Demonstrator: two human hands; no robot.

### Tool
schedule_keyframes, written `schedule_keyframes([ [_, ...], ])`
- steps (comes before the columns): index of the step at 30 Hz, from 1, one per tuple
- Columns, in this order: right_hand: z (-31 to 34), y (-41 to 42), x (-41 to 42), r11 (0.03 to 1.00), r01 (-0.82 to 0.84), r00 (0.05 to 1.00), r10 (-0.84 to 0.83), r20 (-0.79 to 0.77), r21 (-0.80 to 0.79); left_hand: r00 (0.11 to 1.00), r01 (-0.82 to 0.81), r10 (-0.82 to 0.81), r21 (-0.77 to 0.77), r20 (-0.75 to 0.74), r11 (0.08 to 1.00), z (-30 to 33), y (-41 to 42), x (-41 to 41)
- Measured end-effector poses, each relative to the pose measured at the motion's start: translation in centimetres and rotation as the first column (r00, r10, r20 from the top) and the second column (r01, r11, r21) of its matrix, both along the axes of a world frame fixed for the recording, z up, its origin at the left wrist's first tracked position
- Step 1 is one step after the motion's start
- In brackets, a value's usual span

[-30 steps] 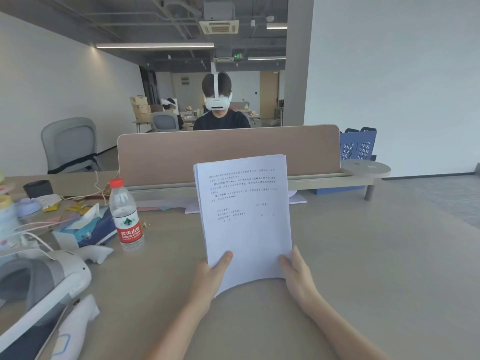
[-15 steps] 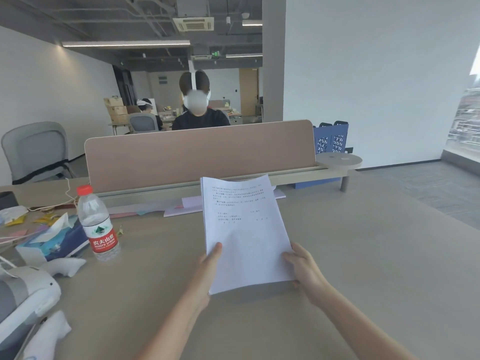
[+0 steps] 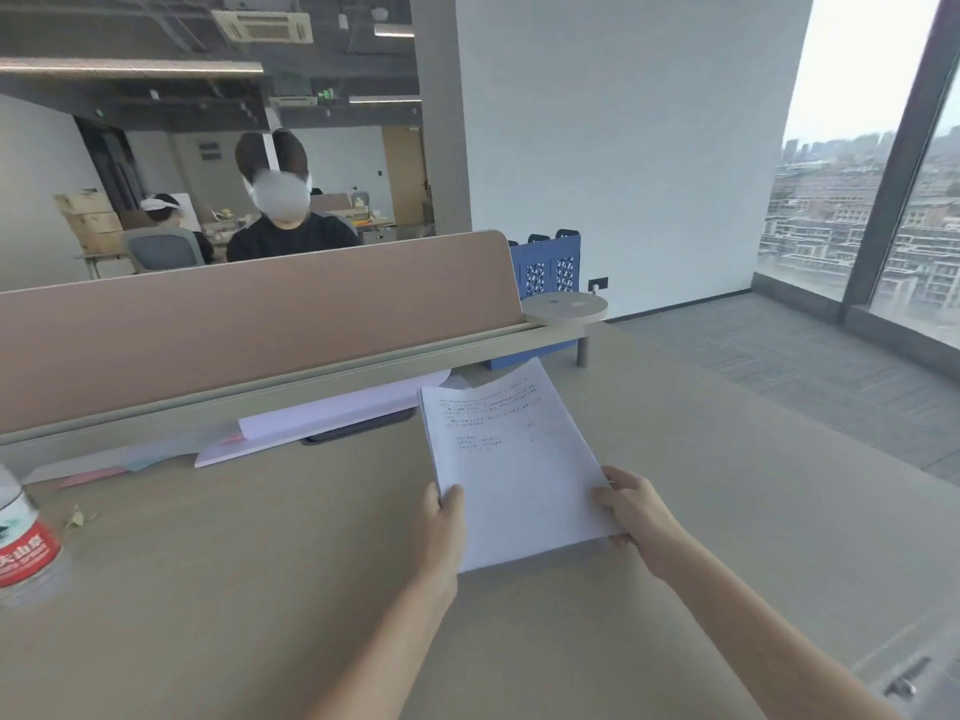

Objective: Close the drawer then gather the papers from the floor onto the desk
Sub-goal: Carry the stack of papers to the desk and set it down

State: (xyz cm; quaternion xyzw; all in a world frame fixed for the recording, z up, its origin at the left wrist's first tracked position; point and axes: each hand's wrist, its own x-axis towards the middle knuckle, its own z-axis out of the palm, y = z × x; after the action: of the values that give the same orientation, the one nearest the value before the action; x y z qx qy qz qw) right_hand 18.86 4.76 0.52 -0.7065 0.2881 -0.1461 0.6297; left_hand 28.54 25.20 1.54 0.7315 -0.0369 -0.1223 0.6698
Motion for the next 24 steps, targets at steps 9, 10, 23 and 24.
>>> schedule_keyframes([
  [9,1.0,-10.2,-2.4,0.981,0.180,0.979,-0.186,-0.086,-0.071,0.964,0.177,-0.207,0.177,0.165,0.968,0.3,-10.3,-0.4],
  [10,1.1,-11.2,-2.5,0.978,0.192,0.975,-0.201,-0.098,-0.086,0.957,0.193,-0.231,0.206,0.178,0.959,0.4,-11.2,-0.3],
  [23,-0.4,-20.9,1.7,0.919,0.177,0.940,-0.265,-0.217,-0.353,0.824,0.133,-0.459,0.675,0.332,0.726,-1.9,-21.3,3.6],
  [24,-0.4,-21.5,2.2,0.903,0.177,0.936,-0.278,-0.217,-0.393,0.804,0.108,-0.481,0.709,0.350,0.697,-2.1,-22.0,4.0],
])
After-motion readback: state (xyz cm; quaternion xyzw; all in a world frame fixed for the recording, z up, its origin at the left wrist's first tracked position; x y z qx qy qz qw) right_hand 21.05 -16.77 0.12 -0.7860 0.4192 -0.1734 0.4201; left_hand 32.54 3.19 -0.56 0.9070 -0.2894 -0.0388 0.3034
